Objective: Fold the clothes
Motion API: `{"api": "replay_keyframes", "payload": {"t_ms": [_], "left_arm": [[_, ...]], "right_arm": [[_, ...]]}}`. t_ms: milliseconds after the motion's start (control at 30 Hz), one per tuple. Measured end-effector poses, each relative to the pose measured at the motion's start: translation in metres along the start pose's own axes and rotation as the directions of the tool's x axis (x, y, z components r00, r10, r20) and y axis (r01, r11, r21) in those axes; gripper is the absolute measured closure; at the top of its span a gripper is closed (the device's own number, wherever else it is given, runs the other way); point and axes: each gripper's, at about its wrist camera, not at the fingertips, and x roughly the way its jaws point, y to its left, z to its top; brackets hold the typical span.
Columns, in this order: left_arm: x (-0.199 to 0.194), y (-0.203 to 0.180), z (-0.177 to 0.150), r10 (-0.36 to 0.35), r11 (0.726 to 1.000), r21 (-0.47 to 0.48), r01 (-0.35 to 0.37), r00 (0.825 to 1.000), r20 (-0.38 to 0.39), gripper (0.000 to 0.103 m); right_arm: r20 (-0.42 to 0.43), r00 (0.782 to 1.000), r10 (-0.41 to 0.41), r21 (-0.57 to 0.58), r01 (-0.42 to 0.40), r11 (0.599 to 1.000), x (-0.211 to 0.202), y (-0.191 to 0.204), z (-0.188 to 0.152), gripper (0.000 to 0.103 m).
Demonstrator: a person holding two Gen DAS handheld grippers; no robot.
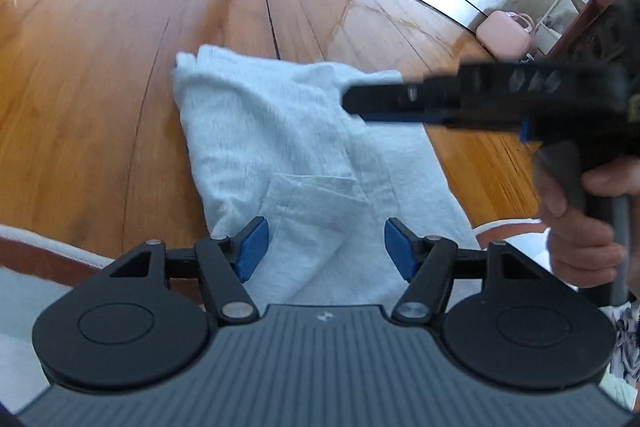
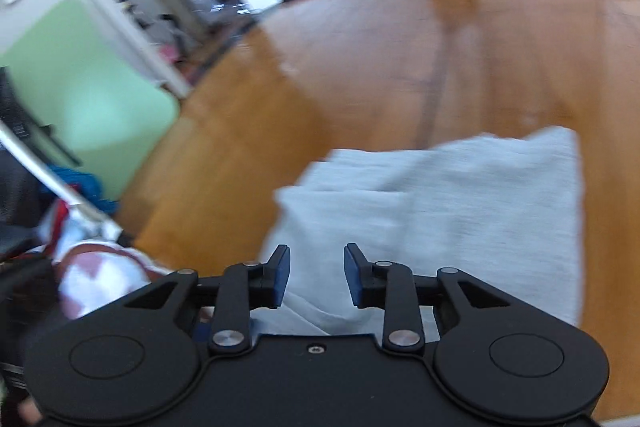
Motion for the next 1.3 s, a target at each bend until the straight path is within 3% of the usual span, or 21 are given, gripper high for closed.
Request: {"api": "replay_keyframes", "payload": {"t_ms": [33, 100, 133, 233, 300, 433, 500, 567, 700, 800, 867, 967, 1067, 1167, 1200, 1267, 1300], "left_arm": [[0.0, 0.0, -0.001, 0.003, 1.0, 0.01, -0.003, 1.0, -0.001, 0.047], [0.0, 0.0, -0.001, -0.032, 0.999, 0.013, 0.032, 0.999, -0.024, 0.102], [0.001, 0.001, -0.002, -0.062, 0.998, 0.002, 0.062, 0.997, -0.043, 0.103], [-0.001, -0.007, -0.005, -0.108, 0.994, 0.018, 0.11, 0.989, -0.103, 0.103], [-0.015, -0.015, -0.008, -0.067, 0.995, 0.062, 0.075, 0.99, -0.123, 0.103], [-0.045, -0.028, -0.014, 0.011, 0.99, 0.141, 0.01, 0.989, -0.147, 0.097], [-0.07, -0.015, -0.015, 0.014, 0.996, 0.094, -0.005, 0.996, -0.087, 0.074], [-0.09, 0.0, -0.014, 0.031, 0.999, 0.038, -0.03, 0.999, -0.024, 0.065], [-0.087, 0.025, -0.005, 0.07, 0.994, -0.09, -0.068, 0.997, 0.02, 0.064], [-0.072, 0.034, -0.002, 0.102, 0.985, -0.139, -0.102, 0.995, -0.002, 0.055], [-0.058, 0.044, -0.001, 0.091, 0.97, -0.226, -0.093, 0.996, -0.02, 0.054], [-0.035, 0.05, -0.008, 0.069, 0.956, -0.28, -0.093, 0.993, -0.092, 0.054], [-0.032, 0.039, -0.012, 0.13, 0.969, -0.196, -0.151, 0.985, -0.116, 0.057], [-0.04, 0.029, -0.017, 0.207, 0.965, -0.133, -0.226, 0.968, -0.143, 0.061], [-0.042, 0.025, -0.018, 0.228, 0.964, -0.107, -0.243, 0.964, -0.139, 0.069], [-0.046, 0.018, -0.021, 0.279, 0.954, -0.072, -0.29, 0.951, -0.134, 0.075], [-0.047, 0.016, -0.023, 0.328, 0.94, -0.049, -0.337, 0.935, -0.133, 0.074]], "right_arm": [[-0.007, 1.0, 0.012, -0.009, -0.012, 1.0, 0.003, 0.006, 0.002, 0.068], [-0.043, 0.998, 0.036, -0.022, -0.037, 0.999, 0.011, 0.014, 0.005, 0.068], [-0.073, 0.996, 0.042, -0.028, -0.044, 0.999, 0.018, 0.015, 0.005, 0.068], [-0.171, 0.985, 0.035, -0.027, -0.04, 0.999, 0.039, 0.015, 0.004, 0.068], [-0.239, 0.971, 0.028, -0.016, -0.033, 0.999, 0.047, 0.012, 0.0, 0.068], [-0.228, 0.973, 0.024, -0.144, -0.058, 0.988, 0.033, 0.023, -0.019, 0.066], [-0.222, 0.975, 0.022, -0.208, -0.07, 0.976, 0.025, 0.028, -0.028, 0.067], [-0.217, 0.976, 0.021, -0.27, -0.081, 0.959, 0.018, 0.034, -0.037, 0.075], [-0.205, 0.979, 0.02, -0.392, -0.101, 0.915, 0.003, 0.045, -0.055, 0.088], [-0.192, 0.981, 0.019, -0.479, -0.111, 0.871, -0.008, 0.053, -0.069, 0.089], [-0.122, 0.992, 0.015, -0.54, -0.079, 0.838, -0.02, 0.063, -0.079, 0.089], [-0.129, 0.988, -0.081, -0.657, -0.024, 0.753, -0.018, 0.071, -0.102, 0.089], [-0.184, 0.969, -0.167, -0.648, 0.009, 0.762, -0.006, 0.062, -0.115, 0.089], [-0.19, 0.971, -0.147, -0.574, 0.011, 0.819, -0.016, 0.052, -0.113, 0.085], [-0.183, 0.973, -0.14, -0.534, 0.021, 0.845, -0.018, 0.047, -0.106, 0.082], [-0.167, 0.978, -0.128, -0.45, 0.04, 0.892, -0.021, 0.039, -0.092, 0.072], [-0.158, 0.98, -0.123, -0.406, 0.049, 0.913, -0.023, 0.035, -0.085, 0.056]]}}
